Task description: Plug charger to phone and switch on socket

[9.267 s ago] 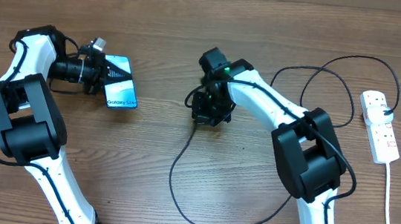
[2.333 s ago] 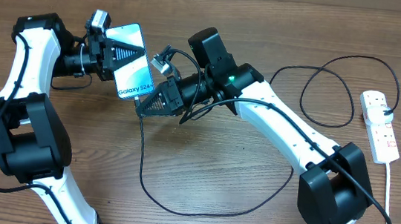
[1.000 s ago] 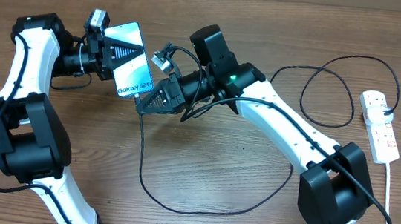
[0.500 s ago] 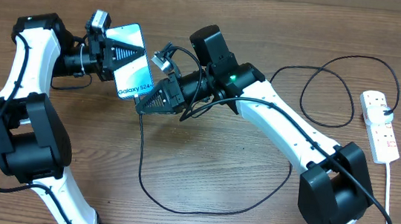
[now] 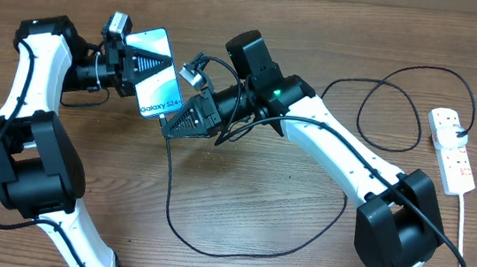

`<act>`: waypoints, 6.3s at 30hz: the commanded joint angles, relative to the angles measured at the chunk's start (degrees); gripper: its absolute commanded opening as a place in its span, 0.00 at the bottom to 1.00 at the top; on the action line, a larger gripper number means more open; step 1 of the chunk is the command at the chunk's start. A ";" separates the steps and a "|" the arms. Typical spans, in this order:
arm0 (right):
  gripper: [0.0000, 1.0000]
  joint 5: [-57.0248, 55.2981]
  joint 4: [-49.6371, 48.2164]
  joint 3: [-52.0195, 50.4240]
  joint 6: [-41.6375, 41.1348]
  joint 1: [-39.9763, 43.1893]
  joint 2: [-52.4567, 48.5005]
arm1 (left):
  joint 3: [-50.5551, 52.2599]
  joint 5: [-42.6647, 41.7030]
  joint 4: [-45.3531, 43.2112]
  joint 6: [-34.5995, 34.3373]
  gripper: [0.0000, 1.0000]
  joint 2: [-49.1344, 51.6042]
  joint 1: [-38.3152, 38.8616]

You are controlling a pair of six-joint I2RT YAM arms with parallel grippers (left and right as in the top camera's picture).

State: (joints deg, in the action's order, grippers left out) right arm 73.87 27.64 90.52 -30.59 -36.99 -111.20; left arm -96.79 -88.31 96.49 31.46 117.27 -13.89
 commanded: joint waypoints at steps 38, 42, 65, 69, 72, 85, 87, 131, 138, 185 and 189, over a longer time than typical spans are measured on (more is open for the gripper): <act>0.04 -3.74 -0.57 -0.26 0.33 0.26 -0.20 | -0.76 -2.25 0.39 -0.83 0.04 -0.92 0.04; 0.04 -3.85 -0.61 -0.26 -0.79 0.26 -0.20 | -0.76 -2.25 0.37 -0.81 0.04 -0.92 0.04; 0.04 -3.96 -4.63 -0.26 -6.75 1.79 -0.20 | -0.76 -2.27 0.39 -0.63 0.04 -0.92 0.04; 0.04 -3.93 -3.56 -0.26 -6.69 2.25 -0.20 | -0.76 -2.27 0.37 -0.85 0.04 -0.92 -0.07; 0.04 -3.93 -3.08 -0.26 -6.67 2.25 -0.20 | -0.76 -2.27 0.37 -0.85 0.04 -0.92 -0.07; 0.04 -5.29 -2.73 -0.26 -6.58 2.23 -0.20 | -0.76 -2.27 0.39 -0.85 0.04 -0.92 -0.07; 0.04 -5.55 -2.73 -0.26 -6.75 2.16 -0.20 | -0.76 -2.27 0.39 -0.85 0.04 -0.92 -0.07; 0.04 -4.57 -5.38 -0.26 -6.93 0.24 -0.20 | -0.76 -2.25 0.37 -0.63 0.04 -0.92 -0.04; 0.04 -4.66 -5.90 -0.26 -6.95 0.24 -0.20 | -0.76 -2.27 0.39 -0.66 0.04 -0.92 -0.04; 0.04 -17.22 -19.06 -0.26 -17.46 2.73 -0.20 | -0.76 -0.68 0.39 -0.66 0.04 -0.92 1.99; 0.91 -12.98 -19.37 -0.26 -16.35 2.73 -0.20 | -0.76 -0.79 0.39 -0.66 0.04 -0.92 1.97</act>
State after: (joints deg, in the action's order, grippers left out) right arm 64.62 8.86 88.92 -47.11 -35.90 -111.33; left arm -97.65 -88.68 96.64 29.98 117.32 -13.93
